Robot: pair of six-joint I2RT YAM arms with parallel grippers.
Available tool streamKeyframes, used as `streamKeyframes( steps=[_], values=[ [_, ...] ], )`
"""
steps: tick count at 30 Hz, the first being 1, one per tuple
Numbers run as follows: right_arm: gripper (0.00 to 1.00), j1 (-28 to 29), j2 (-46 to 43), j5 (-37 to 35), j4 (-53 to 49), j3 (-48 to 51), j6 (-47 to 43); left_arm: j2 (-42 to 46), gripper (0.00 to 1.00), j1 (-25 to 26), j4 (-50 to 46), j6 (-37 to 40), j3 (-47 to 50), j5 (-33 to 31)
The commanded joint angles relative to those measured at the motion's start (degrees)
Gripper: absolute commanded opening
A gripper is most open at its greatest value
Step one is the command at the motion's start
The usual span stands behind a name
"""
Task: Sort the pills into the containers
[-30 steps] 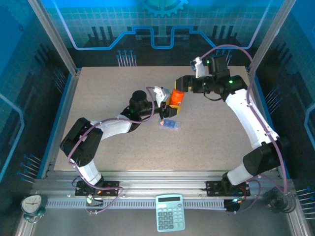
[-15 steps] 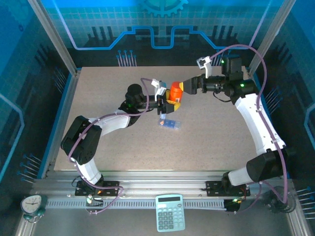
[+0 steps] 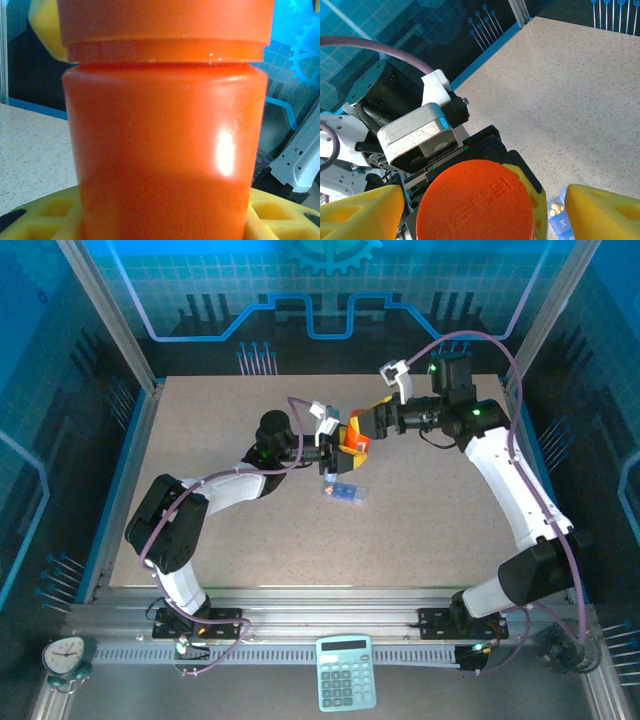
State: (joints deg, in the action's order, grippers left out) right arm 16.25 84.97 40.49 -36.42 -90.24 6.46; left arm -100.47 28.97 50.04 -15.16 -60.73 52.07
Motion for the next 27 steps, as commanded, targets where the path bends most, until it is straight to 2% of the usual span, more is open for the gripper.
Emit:
streamKeyframes(
  steps=[1, 6, 9, 15, 20, 22, 27],
  values=[
    [0.78, 0.8, 0.7, -0.6, -1.5, -2.0, -1.4, -0.6, 0.0, -0.3, 2.2, -1.0, -2.2, 1.7],
    [0.54, 1.1, 1.1, -0.2, -2.3, -2.1, -1.3, -0.6, 0.0, -0.3, 2.2, -1.0, -2.3, 1.7],
    [0.45, 1.9, 1.2, -0.1, -3.0, -1.7, -1.5, -0.6, 0.0, -0.3, 2.2, -1.1, -2.5, 1.6],
    [0.4, 4.2, -0.4, -5.1, 0.1, 3.1, 1.9, 0.1, 0.0, -0.2, 1.9, -0.1, -2.5, -2.2],
    [0.36, 7.0, -3.1, -15.5, 7.1, 10.4, 9.2, 3.0, 0.0, 1.2, 1.7, 4.9, 0.0, -11.5],
    [0.36, 8.4, -4.0, -20.9, 10.2, 13.4, 12.9, 4.4, 0.0, 2.7, 1.5, 8.9, 1.2, -16.3],
    [0.35, 11.4, -4.3, -28.9, 14.3, 17.4, 18.9, 6.0, 0.0, 6.3, 1.1, 16.4, 2.8, -24.2]
  ],
)
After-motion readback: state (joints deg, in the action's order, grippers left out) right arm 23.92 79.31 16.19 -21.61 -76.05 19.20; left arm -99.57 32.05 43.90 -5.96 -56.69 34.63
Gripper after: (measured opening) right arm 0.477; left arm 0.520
